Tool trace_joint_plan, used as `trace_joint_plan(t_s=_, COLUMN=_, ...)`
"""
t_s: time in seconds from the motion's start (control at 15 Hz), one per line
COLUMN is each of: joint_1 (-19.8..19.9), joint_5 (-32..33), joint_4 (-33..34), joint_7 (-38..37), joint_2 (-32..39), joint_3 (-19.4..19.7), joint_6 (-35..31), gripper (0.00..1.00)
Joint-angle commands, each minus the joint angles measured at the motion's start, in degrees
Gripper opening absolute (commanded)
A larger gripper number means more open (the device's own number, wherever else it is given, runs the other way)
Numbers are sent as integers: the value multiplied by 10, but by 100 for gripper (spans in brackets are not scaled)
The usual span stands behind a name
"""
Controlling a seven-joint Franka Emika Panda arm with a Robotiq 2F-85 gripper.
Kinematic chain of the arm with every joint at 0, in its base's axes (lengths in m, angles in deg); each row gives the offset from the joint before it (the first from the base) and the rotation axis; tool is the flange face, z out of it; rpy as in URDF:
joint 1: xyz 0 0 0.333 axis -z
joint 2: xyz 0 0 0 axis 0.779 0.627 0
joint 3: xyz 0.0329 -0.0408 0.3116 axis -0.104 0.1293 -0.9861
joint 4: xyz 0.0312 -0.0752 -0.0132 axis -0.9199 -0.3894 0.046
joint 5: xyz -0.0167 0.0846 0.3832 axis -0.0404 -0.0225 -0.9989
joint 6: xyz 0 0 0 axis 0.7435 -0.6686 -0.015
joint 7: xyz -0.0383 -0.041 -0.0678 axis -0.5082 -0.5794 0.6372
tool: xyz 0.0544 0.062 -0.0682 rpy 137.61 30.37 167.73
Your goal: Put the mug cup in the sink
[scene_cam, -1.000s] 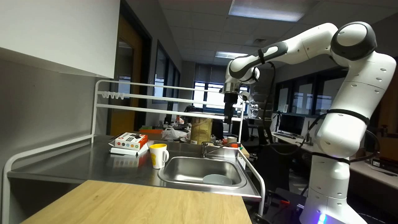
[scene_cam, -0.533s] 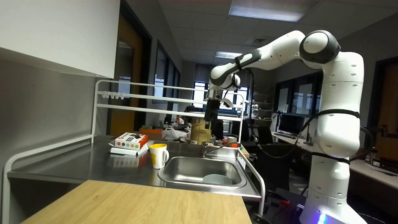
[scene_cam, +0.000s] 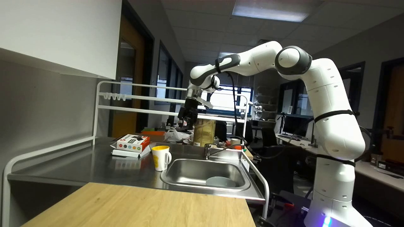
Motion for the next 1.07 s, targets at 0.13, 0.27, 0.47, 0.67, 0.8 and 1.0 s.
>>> trace_joint_plan(t_s=0.13, joint_1=-6, joint_5=9, joint_4=185, joint_7=-86, joint_2=127, joint_3=-25, joint_6=30, gripper=100)
trace_joint_plan(t_s=0.27, joint_1=-10, joint_5=12, joint_4=238, joint_7=-114, joint_2=171, joint_3=-27, joint_6=42, gripper=100)
trace_joint_plan(t_s=0.47, joint_1=-18, joint_5=21, joint_4=308, joint_7=-151, joint_2=229, joint_3=-24, joint_6=64, gripper=100)
trace_joint_plan(t_s=0.67, joint_1=-21, joint_5=26, joint_4=365, joint_7=-179, joint_2=275, joint_3=-23, joint_6=90, gripper=100)
trace_joint_plan(t_s=0.8, joint_1=-21, joint_5=29, joint_4=395, joint_7=-192, joint_2=297, joint_3=-23, joint_6=109, gripper=100)
trace_joint_plan(t_s=1.0, joint_1=-16, joint_5=29, joint_4=417, joint_7=-206, joint_2=314, joint_3=-20, joint_6=135, gripper=100)
